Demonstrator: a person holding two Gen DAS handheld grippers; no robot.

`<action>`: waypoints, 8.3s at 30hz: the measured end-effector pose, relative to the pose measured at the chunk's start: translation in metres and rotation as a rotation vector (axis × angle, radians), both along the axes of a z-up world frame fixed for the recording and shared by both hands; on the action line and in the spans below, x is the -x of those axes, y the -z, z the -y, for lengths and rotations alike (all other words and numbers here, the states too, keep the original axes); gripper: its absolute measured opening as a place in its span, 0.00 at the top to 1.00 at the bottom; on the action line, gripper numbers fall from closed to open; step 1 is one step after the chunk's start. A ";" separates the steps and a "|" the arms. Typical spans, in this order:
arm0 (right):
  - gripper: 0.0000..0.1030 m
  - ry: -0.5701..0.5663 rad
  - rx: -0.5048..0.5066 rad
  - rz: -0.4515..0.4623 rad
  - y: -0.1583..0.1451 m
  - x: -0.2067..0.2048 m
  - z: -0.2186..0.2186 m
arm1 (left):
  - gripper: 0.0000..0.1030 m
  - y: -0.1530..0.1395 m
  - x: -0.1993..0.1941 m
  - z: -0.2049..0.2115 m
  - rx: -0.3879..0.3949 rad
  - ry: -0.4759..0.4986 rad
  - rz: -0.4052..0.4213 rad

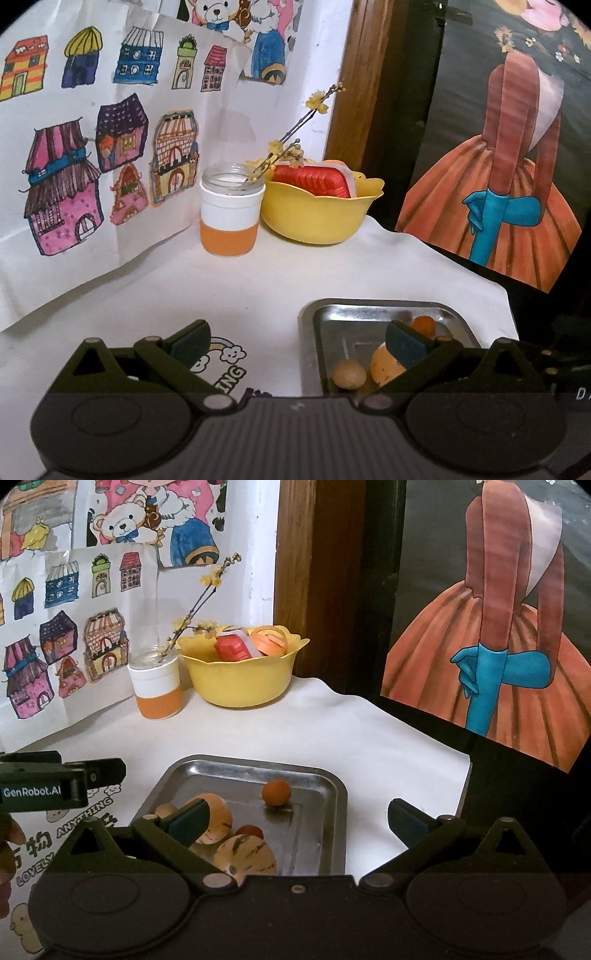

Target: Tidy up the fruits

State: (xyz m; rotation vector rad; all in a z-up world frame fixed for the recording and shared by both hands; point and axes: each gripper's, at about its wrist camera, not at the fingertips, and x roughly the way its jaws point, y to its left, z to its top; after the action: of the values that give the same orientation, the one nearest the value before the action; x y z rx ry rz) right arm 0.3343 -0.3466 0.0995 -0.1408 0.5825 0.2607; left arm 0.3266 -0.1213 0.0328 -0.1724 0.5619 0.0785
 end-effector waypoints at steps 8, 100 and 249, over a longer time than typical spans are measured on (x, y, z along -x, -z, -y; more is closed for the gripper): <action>0.01 0.000 0.003 0.006 -0.003 0.010 -0.001 | 0.00 -0.001 0.013 -0.001 -0.016 0.004 0.010; 0.01 -0.038 0.015 0.070 0.007 0.130 -0.038 | 0.00 0.008 0.106 -0.019 -0.054 0.058 0.053; 0.01 0.109 -0.142 0.299 0.035 0.310 -0.118 | 0.00 0.032 0.268 -0.106 -0.029 0.086 0.196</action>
State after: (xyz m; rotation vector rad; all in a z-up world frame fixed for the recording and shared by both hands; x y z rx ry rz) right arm 0.0241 -0.2288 0.0645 -0.0094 0.2725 0.1700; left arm 0.0589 -0.0153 0.0005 -0.1263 0.3720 -0.0136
